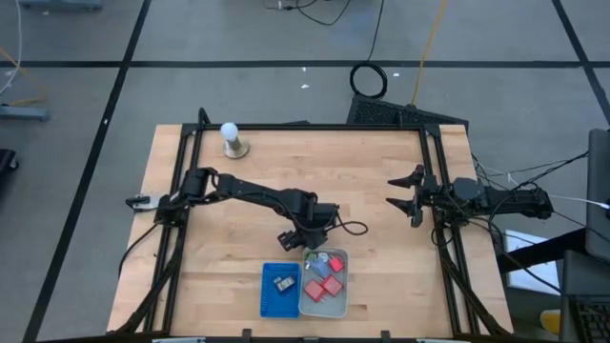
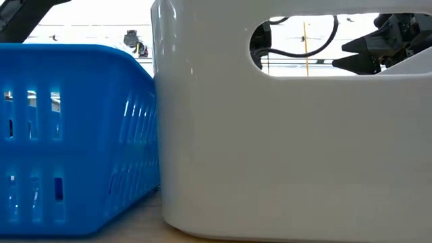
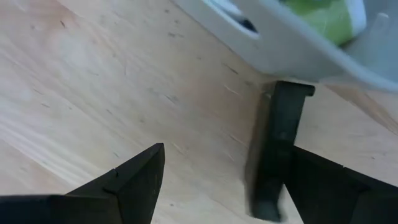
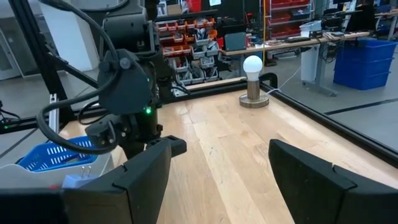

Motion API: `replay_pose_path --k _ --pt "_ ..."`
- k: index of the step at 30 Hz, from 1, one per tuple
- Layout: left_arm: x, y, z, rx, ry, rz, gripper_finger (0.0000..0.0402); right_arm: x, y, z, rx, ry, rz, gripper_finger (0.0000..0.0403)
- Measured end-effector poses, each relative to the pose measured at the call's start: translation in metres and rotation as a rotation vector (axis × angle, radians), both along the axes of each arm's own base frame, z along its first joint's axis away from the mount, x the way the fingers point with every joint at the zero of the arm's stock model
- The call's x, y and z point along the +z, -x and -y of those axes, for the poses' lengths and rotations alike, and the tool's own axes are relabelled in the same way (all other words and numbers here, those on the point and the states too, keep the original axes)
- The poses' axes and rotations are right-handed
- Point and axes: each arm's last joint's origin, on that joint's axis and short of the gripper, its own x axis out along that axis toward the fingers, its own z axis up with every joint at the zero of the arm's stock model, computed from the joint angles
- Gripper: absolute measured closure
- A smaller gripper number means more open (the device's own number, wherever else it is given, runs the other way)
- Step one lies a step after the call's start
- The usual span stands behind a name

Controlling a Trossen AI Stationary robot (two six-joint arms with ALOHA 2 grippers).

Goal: Pick & Place Office items
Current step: Put the black digital clock into the blue bin

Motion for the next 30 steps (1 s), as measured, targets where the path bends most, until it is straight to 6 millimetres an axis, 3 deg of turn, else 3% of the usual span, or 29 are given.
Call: replay_pose_path --k 21,25,30 --pt "-0.001 0.005 0.012 0.047 0.001 -0.055 0.0096 0.000 0.000 0.000 0.000 0.000 0.000 0.0138" --pt "-0.001 0.005 0.011 0.060 0.001 -0.057 0.0124 0.000 0.000 0.000 0.000 0.000 0.000 0.0138" --pt "-0.007 0.009 0.011 0.052 -0.018 -0.072 0.0197 0.000 0.000 0.000 0.000 0.000 0.000 0.0138"
